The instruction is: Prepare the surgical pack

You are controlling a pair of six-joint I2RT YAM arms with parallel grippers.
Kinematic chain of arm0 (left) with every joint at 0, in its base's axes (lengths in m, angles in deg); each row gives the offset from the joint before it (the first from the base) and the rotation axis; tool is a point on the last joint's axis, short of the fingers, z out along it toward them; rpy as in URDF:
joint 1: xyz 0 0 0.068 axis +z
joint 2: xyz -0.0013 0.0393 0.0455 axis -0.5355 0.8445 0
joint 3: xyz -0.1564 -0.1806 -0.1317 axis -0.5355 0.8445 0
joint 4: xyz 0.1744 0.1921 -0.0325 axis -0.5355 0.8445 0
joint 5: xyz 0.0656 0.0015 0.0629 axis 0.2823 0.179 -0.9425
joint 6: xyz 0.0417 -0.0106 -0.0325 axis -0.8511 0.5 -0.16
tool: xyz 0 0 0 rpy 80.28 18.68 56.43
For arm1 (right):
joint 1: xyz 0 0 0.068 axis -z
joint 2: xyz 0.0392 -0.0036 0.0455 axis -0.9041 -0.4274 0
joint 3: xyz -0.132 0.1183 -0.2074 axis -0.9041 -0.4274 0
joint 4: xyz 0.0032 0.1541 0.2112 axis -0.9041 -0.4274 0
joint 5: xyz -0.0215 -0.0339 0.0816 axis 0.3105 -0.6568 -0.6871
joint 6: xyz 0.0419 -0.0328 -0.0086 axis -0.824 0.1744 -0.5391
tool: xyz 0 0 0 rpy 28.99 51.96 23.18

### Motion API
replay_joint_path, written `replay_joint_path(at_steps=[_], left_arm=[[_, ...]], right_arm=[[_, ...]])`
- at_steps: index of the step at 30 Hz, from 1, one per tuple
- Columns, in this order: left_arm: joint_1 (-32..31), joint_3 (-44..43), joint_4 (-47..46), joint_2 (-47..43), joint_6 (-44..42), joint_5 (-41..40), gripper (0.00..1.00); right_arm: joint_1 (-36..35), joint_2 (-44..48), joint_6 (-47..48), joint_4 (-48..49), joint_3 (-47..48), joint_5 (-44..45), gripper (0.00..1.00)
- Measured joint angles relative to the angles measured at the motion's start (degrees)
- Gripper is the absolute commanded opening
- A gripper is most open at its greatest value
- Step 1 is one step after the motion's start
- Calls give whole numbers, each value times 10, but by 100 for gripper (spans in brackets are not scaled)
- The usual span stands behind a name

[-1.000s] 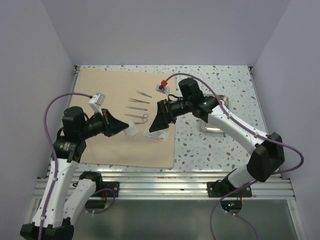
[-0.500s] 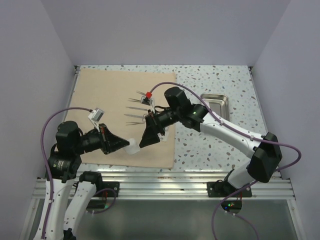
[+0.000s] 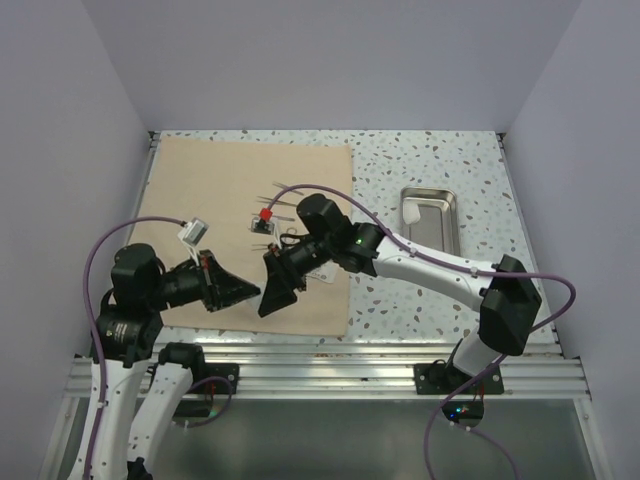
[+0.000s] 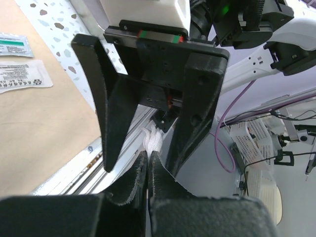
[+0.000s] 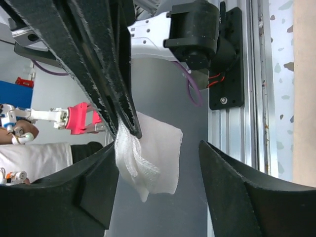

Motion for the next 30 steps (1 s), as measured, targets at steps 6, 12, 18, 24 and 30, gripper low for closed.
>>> replay_joint_path(at_steps=[6,12,18,24,30], left_arm=[[0,1,-3,26,-6,-3,46],[0,-11,4,121,-24,-90,86],[0,-54,0,260,-14,-265,86],[0,-107,-9,442,-12,-364,82],[0,-191,-14,600,-21,-389,77]], right_arm=[[3,0,-8,16,-1,19,0],[57,4,-10,-2,-29,64,0],[238,7,18,-114,-52,156,0],[436,3,56,-225,-52,259,0],[550,-29,80,-272,-43,331,0]])
